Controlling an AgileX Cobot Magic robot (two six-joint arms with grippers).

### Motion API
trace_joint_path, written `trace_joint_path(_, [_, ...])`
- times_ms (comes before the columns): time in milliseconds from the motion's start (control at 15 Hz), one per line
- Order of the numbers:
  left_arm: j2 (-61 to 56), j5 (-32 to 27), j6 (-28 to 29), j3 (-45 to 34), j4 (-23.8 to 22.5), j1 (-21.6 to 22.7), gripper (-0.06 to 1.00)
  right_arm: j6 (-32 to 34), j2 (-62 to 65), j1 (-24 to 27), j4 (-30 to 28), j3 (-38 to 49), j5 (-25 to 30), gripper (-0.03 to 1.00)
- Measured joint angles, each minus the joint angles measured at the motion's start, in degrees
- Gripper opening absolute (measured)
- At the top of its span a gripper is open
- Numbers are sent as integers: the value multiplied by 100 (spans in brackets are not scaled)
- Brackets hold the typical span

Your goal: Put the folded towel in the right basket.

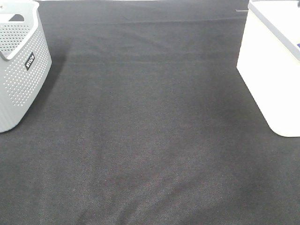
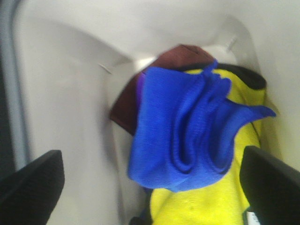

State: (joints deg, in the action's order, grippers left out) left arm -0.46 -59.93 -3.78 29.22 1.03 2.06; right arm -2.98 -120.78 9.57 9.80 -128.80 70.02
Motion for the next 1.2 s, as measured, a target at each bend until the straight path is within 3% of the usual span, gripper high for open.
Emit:
trace_joint_path(267, [0, 0, 0, 0, 23, 0, 99, 103, 848, -705, -206, 0, 6, 97])
trace_joint_path(467, [0, 0, 0, 0, 23, 0, 99, 126, 1633, -773, -206, 258, -6, 97])
trace_joint_path(733, [0, 0, 0, 0, 23, 0, 99, 143, 3879, -773, -229, 2979, -46, 97])
trace_joint_path(933, [0, 0, 0, 0, 23, 0, 99, 143, 6142, -773, -229, 5712, -34, 97])
trace_joint_path(1000, [0, 0, 0, 0, 23, 0, 99, 143, 6142, -773, -229, 5712, -34, 97])
trace_joint_path(1067, [0, 0, 0, 0, 23, 0, 99, 149, 7254, -773, -229, 6681, -17, 97])
trace_joint_path(1200, [0, 0, 0, 0, 23, 0, 99, 149, 8709, -773, -235, 7666, 23, 97])
